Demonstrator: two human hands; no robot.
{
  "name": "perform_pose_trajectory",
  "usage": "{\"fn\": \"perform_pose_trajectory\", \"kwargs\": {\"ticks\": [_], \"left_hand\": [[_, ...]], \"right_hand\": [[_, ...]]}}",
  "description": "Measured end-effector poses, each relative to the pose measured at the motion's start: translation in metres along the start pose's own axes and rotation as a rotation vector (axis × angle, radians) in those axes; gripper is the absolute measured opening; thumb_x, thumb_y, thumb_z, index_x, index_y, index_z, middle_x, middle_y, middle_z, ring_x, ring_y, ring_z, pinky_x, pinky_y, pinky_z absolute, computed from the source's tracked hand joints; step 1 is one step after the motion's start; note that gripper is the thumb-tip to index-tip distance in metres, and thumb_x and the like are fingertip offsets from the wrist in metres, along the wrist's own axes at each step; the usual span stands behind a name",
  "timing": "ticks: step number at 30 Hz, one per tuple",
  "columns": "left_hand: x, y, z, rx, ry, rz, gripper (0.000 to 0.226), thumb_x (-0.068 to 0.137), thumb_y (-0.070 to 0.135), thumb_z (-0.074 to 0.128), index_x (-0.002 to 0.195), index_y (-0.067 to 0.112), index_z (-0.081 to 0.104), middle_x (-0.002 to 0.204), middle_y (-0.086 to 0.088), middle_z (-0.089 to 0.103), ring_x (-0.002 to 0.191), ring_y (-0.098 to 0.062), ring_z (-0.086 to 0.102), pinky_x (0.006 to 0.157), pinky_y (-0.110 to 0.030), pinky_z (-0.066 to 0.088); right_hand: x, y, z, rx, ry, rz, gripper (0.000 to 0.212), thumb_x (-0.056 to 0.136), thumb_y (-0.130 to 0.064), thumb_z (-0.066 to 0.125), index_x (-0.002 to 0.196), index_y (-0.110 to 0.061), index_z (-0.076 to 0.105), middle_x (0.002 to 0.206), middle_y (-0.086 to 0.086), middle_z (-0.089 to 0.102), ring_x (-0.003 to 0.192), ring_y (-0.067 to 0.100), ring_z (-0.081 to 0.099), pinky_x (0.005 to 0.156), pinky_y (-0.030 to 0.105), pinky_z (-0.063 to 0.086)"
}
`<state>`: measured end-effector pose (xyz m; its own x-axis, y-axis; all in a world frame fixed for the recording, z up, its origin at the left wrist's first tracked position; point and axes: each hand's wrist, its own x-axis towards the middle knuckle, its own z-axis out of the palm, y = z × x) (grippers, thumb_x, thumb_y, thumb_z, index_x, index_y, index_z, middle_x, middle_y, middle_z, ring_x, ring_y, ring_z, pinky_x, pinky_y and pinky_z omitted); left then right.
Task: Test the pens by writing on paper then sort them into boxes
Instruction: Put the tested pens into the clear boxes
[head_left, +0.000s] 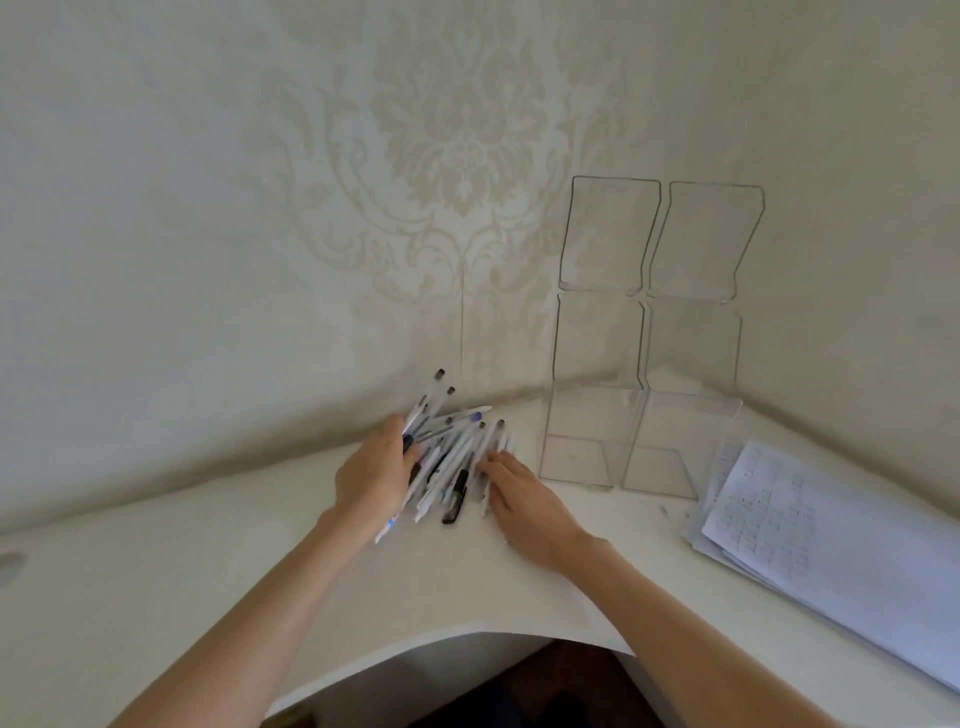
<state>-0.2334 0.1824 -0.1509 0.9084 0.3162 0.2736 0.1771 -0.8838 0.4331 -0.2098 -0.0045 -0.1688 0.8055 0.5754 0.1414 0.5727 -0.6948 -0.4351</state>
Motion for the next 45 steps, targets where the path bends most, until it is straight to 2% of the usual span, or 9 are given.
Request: {"fn": "perform_pose_trajectory", "kwargs": {"ticks": [5, 8, 14, 18, 25, 31, 36, 41, 45], "left_hand": [[0.004, -0.007, -0.001, -0.184, -0.021, -0.062, 0.024, 0.094, 0.033, 0.048, 0.094, 0.009, 0.044, 0.083, -0.004, 0.051, 0.085, -0.032, 0.055, 0.064, -0.033, 0.035], [0.008, -0.004, -0.006, -0.355, -0.024, -0.041, 0.025, 0.094, 0.032, 0.05, 0.085, 0.008, 0.048, 0.071, -0.001, 0.05, 0.074, -0.028, 0.053, 0.058, -0.032, 0.033], [0.013, 0.031, -0.035, -0.87, -0.191, 0.06, 0.017, 0.09, 0.025, 0.058, 0.08, 0.011, 0.059, 0.055, 0.008, 0.059, 0.052, -0.007, 0.05, 0.053, -0.021, 0.039], [0.013, 0.045, -0.053, -0.971, -0.424, 0.182, 0.018, 0.09, 0.022, 0.056, 0.088, 0.004, 0.061, 0.068, 0.003, 0.065, 0.06, -0.009, 0.055, 0.053, -0.019, 0.043], [0.007, 0.053, -0.056, -1.163, -0.697, 0.124, 0.034, 0.086, 0.025, 0.052, 0.108, 0.0, 0.06, 0.105, -0.015, 0.068, 0.1, -0.025, 0.065, 0.076, -0.028, 0.052], [0.007, 0.078, -0.057, -1.061, -0.574, 0.133, 0.023, 0.086, 0.023, 0.058, 0.098, 0.004, 0.06, 0.088, -0.005, 0.071, 0.076, -0.017, 0.068, 0.056, -0.022, 0.047], [0.014, 0.108, -0.06, -0.814, -0.431, 0.318, 0.031, 0.089, 0.035, 0.057, 0.099, 0.006, 0.053, 0.088, -0.006, 0.069, 0.057, -0.016, 0.061, 0.042, -0.021, 0.035], [0.03, 0.147, -0.067, -0.82, -0.364, 0.469, 0.048, 0.094, 0.047, 0.032, 0.104, 0.005, 0.052, 0.095, -0.012, 0.063, 0.062, -0.011, 0.054, 0.054, -0.021, 0.042], [0.056, 0.184, -0.071, -0.86, -0.251, 0.487, 0.026, 0.1, 0.031, 0.032, 0.1, 0.015, 0.053, 0.09, 0.002, 0.057, 0.077, -0.004, 0.054, 0.069, -0.014, 0.042]], "right_hand": [[0.002, 0.005, 0.003, 0.074, 0.09, 0.003, 0.044, 0.1, -0.014, 0.035, 0.144, -0.013, 0.034, 0.156, 0.005, 0.022, 0.144, 0.018, 0.017, 0.114, 0.023, 0.014], [0.005, -0.003, -0.002, 0.157, 0.259, -0.02, 0.041, 0.1, -0.023, 0.041, 0.139, -0.011, 0.041, 0.149, 0.003, 0.034, 0.139, 0.017, 0.026, 0.108, 0.017, 0.018], [0.026, -0.04, -0.038, 0.772, 0.172, 0.065, 0.041, 0.092, -0.049, 0.051, 0.115, -0.015, 0.057, 0.098, -0.003, 0.064, 0.08, 0.003, 0.06, 0.071, 0.019, 0.044], [0.036, -0.054, -0.063, 1.043, 0.257, 0.029, 0.025, 0.097, -0.029, 0.052, 0.088, -0.005, 0.053, 0.057, -0.003, 0.056, 0.045, 0.003, 0.051, 0.048, 0.013, 0.039], [0.039, -0.038, -0.081, 1.178, 0.136, -0.022, 0.022, 0.091, -0.028, 0.061, 0.092, -0.008, 0.054, 0.061, 0.008, 0.044, 0.046, 0.019, 0.041, 0.045, 0.026, 0.036], [0.035, -0.029, -0.097, 1.149, 0.222, -0.052, 0.023, 0.092, -0.021, 0.061, 0.087, 0.001, 0.057, 0.059, 0.012, 0.048, 0.046, 0.021, 0.045, 0.045, 0.029, 0.04], [0.027, -0.015, -0.123, 1.142, 0.277, -0.096, 0.026, 0.093, -0.016, 0.058, 0.084, 0.008, 0.058, 0.059, 0.015, 0.05, 0.042, 0.022, 0.042, 0.042, 0.029, 0.036], [0.023, -0.002, -0.171, 1.055, 0.359, -0.126, 0.021, 0.092, -0.017, 0.059, 0.091, 0.005, 0.06, 0.057, 0.002, 0.051, 0.046, 0.014, 0.042, 0.042, 0.022, 0.035], [0.026, 0.007, -0.219, 0.969, 0.497, -0.113, 0.02, 0.091, -0.012, 0.06, 0.089, 0.007, 0.062, 0.057, 0.001, 0.048, 0.044, 0.012, 0.041, 0.042, 0.022, 0.036]]}}
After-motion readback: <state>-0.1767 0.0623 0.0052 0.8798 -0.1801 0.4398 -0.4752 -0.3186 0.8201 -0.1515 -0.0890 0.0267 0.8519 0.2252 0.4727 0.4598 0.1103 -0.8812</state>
